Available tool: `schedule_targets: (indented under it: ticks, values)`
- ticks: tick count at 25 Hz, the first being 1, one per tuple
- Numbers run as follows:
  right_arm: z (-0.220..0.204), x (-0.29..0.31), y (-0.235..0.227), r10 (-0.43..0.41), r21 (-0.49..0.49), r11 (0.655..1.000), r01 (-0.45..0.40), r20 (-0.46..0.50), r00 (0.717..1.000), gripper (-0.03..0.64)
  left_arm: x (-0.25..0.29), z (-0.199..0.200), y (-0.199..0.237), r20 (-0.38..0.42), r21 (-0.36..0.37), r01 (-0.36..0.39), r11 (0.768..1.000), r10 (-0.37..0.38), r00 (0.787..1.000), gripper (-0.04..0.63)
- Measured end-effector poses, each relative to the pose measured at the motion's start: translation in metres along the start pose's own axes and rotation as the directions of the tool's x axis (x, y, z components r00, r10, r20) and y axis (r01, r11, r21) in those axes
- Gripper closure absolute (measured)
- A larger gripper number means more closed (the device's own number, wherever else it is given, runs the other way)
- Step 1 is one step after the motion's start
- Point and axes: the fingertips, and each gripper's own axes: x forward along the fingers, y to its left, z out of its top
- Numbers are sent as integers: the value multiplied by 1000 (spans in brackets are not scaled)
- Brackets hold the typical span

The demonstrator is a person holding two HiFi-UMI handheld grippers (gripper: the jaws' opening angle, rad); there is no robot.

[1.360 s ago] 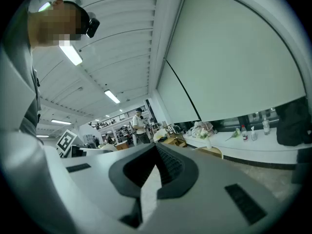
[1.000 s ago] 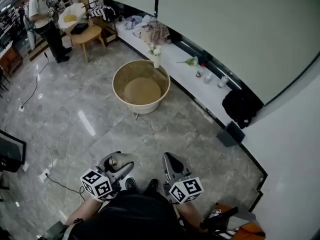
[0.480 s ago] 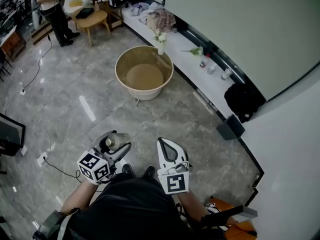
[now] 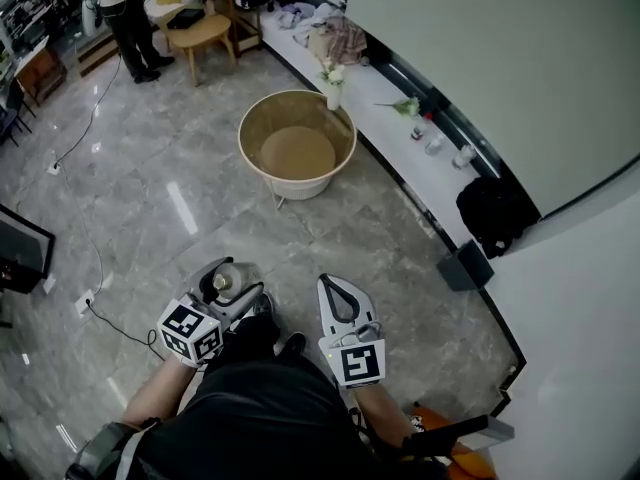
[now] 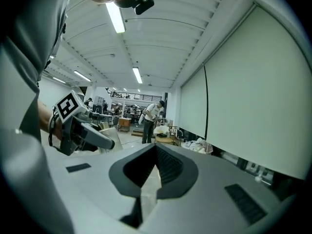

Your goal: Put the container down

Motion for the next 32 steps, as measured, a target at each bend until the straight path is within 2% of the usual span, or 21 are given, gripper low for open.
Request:
schedule_targets:
  ticks: [3,7,10,15,20,26,32]
  values:
    - [-9,9,-10,-10,24,1000,10,8,1000,615,13,-1,7,-10,-3,-4,1000,4,1000,255]
    - [-23,23,-26,-18,60,998,20,-34,999,615,34,-1,21,-20,-20,3,1000,-3,1000,255]
    - [-28,38,-37,-2,81,997,9,-91,996,615,53,4,33,-23,-30,16,999,-17,1000,255]
    - [-35,80,-56,26,87,996,-15,-119,993,615,93,15,64,-31,-32,35,999,-36,999,255]
    - [-43,134,-90,-33,114,992,48,-131,991,615,129,30,109,-45,-33,48,998,-49,998,255]
    - [-54,183,-128,-103,100,987,128,-224,969,615,164,49,161,-39,-44,74,996,-76,996,255]
    - [-49,230,-142,-121,92,985,146,-239,964,615,188,57,206,-46,-71,95,993,-98,994,255]
